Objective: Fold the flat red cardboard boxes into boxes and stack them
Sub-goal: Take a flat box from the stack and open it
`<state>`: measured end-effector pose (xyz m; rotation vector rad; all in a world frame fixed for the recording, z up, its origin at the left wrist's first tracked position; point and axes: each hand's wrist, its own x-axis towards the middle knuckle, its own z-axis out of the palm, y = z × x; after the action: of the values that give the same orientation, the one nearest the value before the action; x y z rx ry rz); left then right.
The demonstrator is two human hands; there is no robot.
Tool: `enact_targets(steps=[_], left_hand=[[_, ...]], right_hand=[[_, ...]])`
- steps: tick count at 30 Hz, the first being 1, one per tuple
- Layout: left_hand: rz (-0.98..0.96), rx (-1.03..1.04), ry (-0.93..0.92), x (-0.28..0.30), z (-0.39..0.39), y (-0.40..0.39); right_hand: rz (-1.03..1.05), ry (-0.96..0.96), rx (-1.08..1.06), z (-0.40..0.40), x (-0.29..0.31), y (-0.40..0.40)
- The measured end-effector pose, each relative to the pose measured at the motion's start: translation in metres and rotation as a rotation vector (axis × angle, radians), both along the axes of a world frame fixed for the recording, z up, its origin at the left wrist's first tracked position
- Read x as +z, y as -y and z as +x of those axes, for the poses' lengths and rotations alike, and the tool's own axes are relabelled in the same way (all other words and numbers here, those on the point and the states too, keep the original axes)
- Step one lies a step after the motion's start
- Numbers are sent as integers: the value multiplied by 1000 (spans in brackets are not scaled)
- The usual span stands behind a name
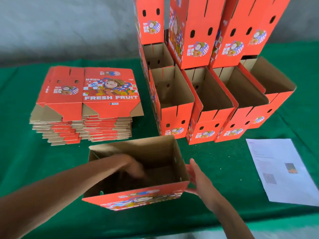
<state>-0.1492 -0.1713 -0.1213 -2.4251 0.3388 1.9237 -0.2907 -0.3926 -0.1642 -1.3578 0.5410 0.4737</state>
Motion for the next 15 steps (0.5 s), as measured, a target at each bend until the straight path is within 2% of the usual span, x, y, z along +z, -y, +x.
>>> enact_targets(steps=[3, 4, 5, 7, 9, 10, 12, 13, 15], left_hand=[[-250, 242, -39, 43, -16, 11], [-332, 252, -23, 61, -26, 18], [-410, 211, 19, 79, -38, 25], [-496, -1, 226, 98, -66, 43], [-497, -158, 481, 99, -93, 60], [-469, -152, 605, 97, -103, 68], [-359, -103, 866, 91, -116, 84], [-315, -78, 953, 90, -120, 88], [-274, -10, 992, 91, -122, 85]], right_hand=[[-28, -66, 70, 8, -5, -9], [-7, -70, 83, 8, -3, -15], [-22, -81, 87, 8, -5, -20], [-116, -79, 94, 5, -1, -27], [-202, 27, 162, -5, -8, -28], [-262, 113, 220, -12, -10, -28], [-313, 192, 171, -14, -14, -38], [-261, 189, 154, -11, -16, -44], [-344, 212, 116, -10, -19, -51]])
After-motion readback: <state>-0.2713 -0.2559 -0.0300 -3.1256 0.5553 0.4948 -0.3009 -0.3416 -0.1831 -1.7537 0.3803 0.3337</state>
